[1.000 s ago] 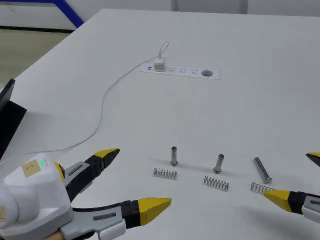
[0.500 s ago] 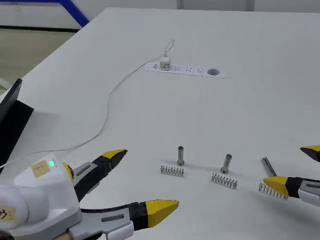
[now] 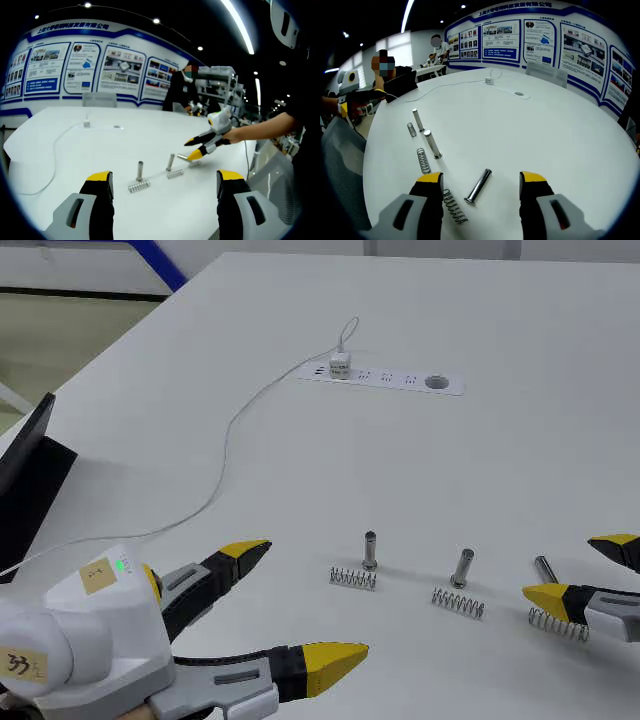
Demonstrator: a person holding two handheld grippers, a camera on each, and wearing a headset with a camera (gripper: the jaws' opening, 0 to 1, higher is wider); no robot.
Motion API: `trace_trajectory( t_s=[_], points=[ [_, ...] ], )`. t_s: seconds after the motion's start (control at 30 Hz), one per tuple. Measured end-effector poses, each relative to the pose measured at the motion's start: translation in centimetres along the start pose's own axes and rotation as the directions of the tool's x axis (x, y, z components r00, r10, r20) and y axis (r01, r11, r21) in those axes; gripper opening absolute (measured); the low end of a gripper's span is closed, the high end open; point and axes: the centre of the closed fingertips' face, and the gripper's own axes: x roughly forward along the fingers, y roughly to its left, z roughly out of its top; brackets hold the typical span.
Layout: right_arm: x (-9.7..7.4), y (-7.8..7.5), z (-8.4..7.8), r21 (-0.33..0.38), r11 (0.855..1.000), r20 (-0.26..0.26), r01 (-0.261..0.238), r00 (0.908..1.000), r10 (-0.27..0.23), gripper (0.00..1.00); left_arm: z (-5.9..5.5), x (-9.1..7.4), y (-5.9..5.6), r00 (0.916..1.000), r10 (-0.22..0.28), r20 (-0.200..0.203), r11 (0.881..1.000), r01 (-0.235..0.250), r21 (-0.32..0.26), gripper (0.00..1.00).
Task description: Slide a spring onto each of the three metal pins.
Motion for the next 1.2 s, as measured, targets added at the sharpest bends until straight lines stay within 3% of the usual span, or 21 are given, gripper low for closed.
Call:
trace_trajectory(
  t_s=[0.23,0.43,0.67,0.87,1.2],
  points=[
    [0.9,-0.5,0.1,0.001,1.000,-0.014,0.008,0.9999,-0.008,0.59,-0.1,0.0,0.0,1.0000,-0.006,-0.005,1.000,0.006,-0.005,0.83],
    [1.4,-0.6,-0.1,0.003,1.000,-0.036,0.007,0.9993,-0.007,0.51,0.0,0.0,-0.1,0.9999,-0.011,-0.002,1.000,0.011,-0.007,0.82],
    [2.2,-0.6,-0.8,0.016,1.000,-0.089,0.007,0.9960,-0.006,0.45,0.1,-0.1,-0.1,0.9999,-0.010,0.008,1.000,0.011,-0.012,0.81],
    [2.3,-0.6,-1.0,0.023,1.000,-0.100,0.010,0.9950,-0.008,0.44,0.1,-0.1,-0.1,0.9999,-0.014,0.007,1.000,0.014,-0.013,0.78],
    [2.5,-0.3,-0.8,0.012,1.000,-0.106,-0.001,0.9943,0.002,0.33,0.1,-0.1,0.1,1.0000,-0.004,0.009,1.000,0.004,-0.020,0.80]
  ],
)
